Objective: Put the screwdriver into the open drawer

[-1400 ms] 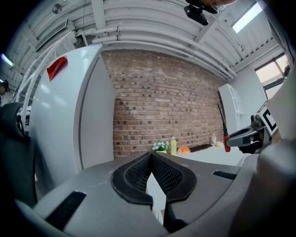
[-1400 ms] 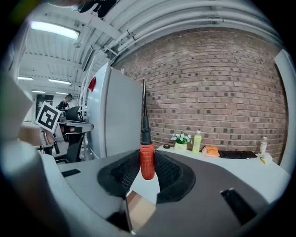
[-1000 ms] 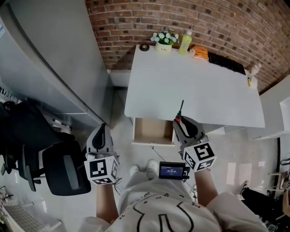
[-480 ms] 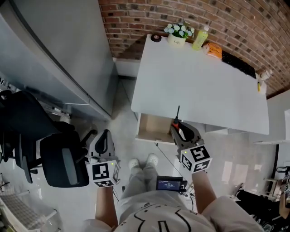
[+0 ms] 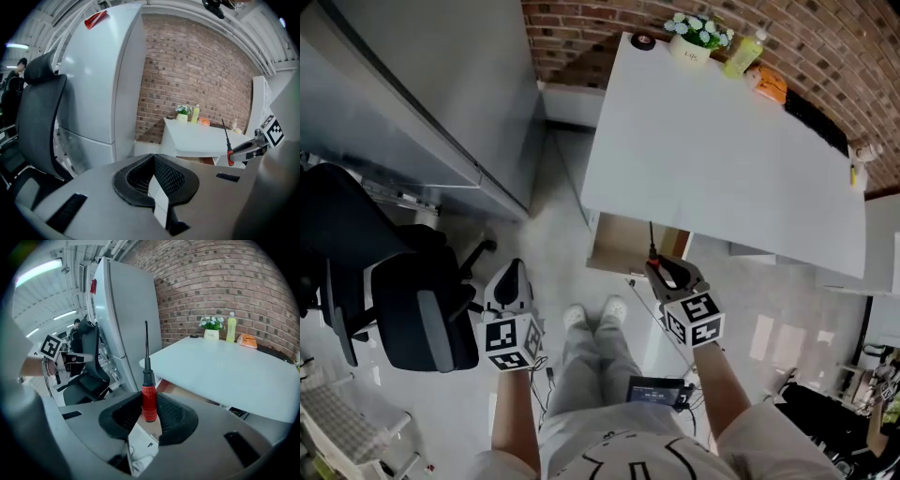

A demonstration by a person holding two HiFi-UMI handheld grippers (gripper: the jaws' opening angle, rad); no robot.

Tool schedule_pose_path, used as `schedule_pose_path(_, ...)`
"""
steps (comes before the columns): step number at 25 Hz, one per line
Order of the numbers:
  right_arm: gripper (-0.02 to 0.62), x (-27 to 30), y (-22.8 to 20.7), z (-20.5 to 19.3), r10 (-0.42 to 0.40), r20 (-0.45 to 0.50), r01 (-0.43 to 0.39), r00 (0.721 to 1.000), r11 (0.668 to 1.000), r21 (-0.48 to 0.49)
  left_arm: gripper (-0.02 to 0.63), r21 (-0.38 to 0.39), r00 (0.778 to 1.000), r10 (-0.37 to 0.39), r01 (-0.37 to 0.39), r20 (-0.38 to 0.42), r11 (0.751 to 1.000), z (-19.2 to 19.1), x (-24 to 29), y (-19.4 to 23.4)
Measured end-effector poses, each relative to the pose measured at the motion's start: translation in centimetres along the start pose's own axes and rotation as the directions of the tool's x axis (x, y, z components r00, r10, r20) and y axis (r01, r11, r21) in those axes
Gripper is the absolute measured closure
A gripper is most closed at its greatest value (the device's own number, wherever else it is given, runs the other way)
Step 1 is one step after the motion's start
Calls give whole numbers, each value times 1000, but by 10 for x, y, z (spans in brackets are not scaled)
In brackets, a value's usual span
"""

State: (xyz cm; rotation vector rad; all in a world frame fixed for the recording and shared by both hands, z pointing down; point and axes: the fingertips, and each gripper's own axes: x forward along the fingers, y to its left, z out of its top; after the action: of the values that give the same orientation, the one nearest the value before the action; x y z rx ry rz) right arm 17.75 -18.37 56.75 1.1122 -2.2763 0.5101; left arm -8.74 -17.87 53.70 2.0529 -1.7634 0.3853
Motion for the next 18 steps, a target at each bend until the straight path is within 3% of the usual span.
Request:
schedule_pose_path(9, 495, 60, 13, -76, 56, -153, -58, 987, 998, -5, 594, -30, 995, -24, 21, -101, 999, -76, 29, 15)
schedule_pose_path(18, 494, 120, -4, -116, 73, -226, -74, 971, 997, 2, 594, -22, 987, -53, 51, -152, 998, -131, 70, 25)
